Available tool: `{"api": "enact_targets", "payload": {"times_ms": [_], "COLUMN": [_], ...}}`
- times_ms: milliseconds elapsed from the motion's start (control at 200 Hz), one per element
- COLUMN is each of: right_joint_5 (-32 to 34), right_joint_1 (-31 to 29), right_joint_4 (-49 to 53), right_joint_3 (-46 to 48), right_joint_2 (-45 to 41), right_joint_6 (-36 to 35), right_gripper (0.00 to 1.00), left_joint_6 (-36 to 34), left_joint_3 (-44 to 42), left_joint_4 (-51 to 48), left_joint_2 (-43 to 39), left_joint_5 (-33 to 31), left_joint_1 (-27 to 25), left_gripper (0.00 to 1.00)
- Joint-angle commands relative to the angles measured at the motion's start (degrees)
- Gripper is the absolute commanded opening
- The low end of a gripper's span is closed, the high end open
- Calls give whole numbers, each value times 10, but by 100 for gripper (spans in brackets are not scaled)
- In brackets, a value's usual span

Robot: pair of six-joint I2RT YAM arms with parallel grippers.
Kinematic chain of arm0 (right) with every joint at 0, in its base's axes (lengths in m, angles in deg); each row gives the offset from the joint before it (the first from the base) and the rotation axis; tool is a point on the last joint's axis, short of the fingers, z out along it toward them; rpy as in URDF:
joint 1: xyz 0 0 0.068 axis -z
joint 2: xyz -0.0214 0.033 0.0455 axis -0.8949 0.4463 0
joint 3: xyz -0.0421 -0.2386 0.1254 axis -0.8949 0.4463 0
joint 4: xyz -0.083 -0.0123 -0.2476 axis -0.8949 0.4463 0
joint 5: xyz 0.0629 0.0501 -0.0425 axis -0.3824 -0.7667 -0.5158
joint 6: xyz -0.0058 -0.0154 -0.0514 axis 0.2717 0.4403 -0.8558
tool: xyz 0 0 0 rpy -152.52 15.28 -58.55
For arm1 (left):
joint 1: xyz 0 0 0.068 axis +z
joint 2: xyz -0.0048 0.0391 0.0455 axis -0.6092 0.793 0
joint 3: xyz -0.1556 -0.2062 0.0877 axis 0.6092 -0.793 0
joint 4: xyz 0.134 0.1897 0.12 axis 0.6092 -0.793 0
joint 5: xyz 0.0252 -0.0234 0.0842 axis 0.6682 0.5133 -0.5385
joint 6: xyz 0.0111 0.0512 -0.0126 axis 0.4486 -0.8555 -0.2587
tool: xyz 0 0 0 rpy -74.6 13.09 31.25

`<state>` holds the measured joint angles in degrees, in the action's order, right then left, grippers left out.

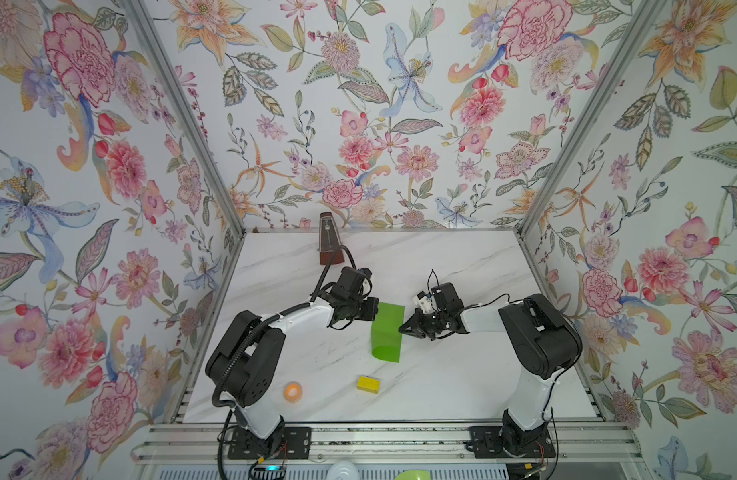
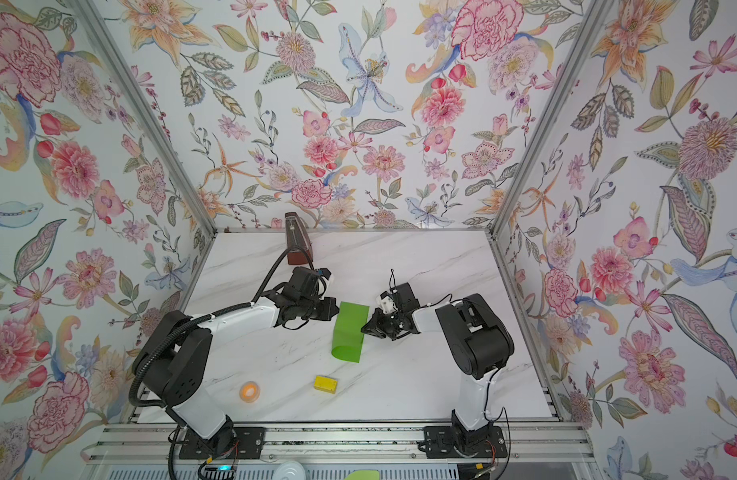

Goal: Fold a paper plane with a square sheet of paper (fold left side to right side)

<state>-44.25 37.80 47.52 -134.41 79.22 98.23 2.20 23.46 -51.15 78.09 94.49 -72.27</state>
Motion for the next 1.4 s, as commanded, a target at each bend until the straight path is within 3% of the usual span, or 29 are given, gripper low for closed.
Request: {"api": "enact_targets", "payload": {"times_ms": [0,175,581,676,796,916,1116,1396], "right_joint_5": [36,36,43,43,43,42,42,42], "right_joint_1": [-4,-5,-5,-6,-8,-9,-9,-8], "right_joint_4": [47,55,52,50,48,45,50,52], "right_joint_3": [2,4,17,18,16,14,10,12], "right_joint_2": [23,17,6,6,8,11,12,10], "right_joint_6": [-4,-8,-8,-7,-6,-4,-5,-6], "right_gripper": [0,0,0,0,0,0,0,0], "left_joint_6": [8,16,5,-1,11,28,43,38], "left_joint_3": [-51,-113,-163,-150,-128,-96,-55,-82], "left_joint_4": [-26,0,-75,-71,-17,22,55,26], "left_joint_2": [-4,-6,-48,-73,-101,-69,-5,21], "left_joint_5": [18,18,-114,-101,-35,16,44,-14], "left_joint_1": [-19,-23,5,8,7,-1,-22,-13], "left_gripper": [0,0,0,0,0,0,0,0]}}
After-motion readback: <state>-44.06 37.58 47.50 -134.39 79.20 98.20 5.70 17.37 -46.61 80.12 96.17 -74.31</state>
